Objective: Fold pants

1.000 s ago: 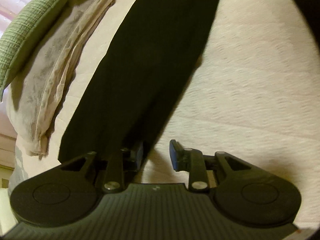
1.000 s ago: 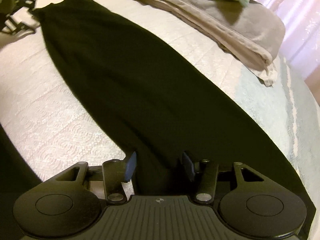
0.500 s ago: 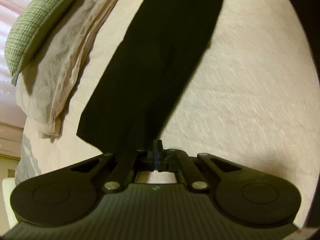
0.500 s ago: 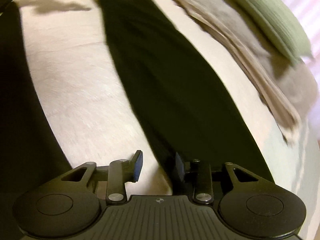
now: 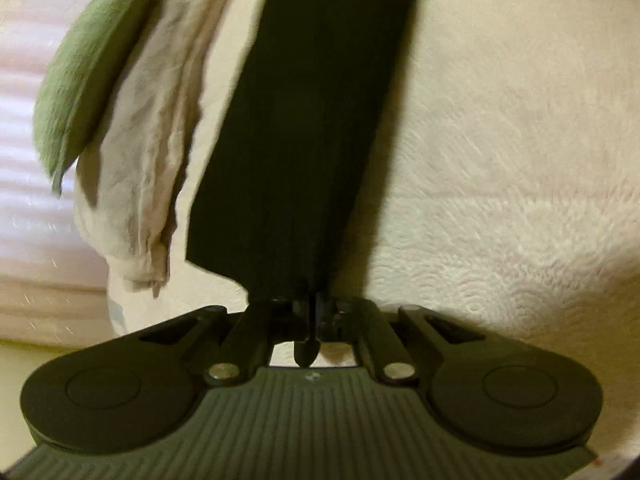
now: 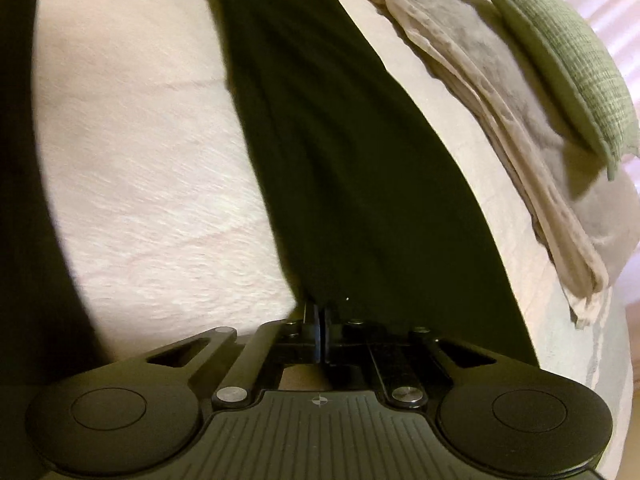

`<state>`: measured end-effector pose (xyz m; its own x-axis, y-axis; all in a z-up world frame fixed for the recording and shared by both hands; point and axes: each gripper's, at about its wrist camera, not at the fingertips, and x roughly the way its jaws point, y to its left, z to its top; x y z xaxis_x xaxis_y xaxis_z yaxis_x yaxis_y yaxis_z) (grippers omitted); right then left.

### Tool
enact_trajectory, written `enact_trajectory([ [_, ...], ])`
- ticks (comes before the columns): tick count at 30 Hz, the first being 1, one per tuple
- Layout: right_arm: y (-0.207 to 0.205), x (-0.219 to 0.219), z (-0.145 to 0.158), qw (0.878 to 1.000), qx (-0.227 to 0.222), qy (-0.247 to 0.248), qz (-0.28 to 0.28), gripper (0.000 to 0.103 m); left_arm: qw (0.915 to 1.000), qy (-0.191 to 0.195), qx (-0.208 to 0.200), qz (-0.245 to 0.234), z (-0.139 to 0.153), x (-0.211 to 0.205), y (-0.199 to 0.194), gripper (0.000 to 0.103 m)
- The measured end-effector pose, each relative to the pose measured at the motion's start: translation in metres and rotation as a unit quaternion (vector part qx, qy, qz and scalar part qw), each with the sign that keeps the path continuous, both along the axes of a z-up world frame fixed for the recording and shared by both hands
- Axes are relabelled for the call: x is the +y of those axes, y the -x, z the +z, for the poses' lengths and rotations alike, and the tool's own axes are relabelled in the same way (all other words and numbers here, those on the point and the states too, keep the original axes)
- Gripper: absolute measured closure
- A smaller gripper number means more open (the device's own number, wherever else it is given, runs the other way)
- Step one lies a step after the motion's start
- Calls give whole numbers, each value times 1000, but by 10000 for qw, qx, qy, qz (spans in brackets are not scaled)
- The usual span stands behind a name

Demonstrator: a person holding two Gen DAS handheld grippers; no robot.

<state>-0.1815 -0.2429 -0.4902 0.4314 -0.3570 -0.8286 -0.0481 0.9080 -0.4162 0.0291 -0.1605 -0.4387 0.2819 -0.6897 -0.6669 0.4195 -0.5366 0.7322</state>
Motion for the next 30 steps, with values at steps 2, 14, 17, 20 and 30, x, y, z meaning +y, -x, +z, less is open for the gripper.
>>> enact_trajectory([
  [2, 5, 4, 15, 10000, -27, -49, 6, 103, 9998, 49, 201, 72, 21, 10, 0, 102],
  [14, 10, 18, 19, 9980, 110, -376, -493, 70, 9965, -529, 452, 456, 5, 38, -2, 96],
  [17, 34, 17, 43, 9915, -198, -558, -1159, 68, 9938, -584, 394, 863, 13, 51, -12, 95],
  [20, 70, 4, 66, 9750, -481, -689, -2057, 66, 9887, -523, 657, 1241, 40, 55, -15, 93],
  [30, 248, -136, 122, 8628, -1455, -942, -4748, 65, 9784, -133, 1662, 1224, 119, -31, 85, 78],
])
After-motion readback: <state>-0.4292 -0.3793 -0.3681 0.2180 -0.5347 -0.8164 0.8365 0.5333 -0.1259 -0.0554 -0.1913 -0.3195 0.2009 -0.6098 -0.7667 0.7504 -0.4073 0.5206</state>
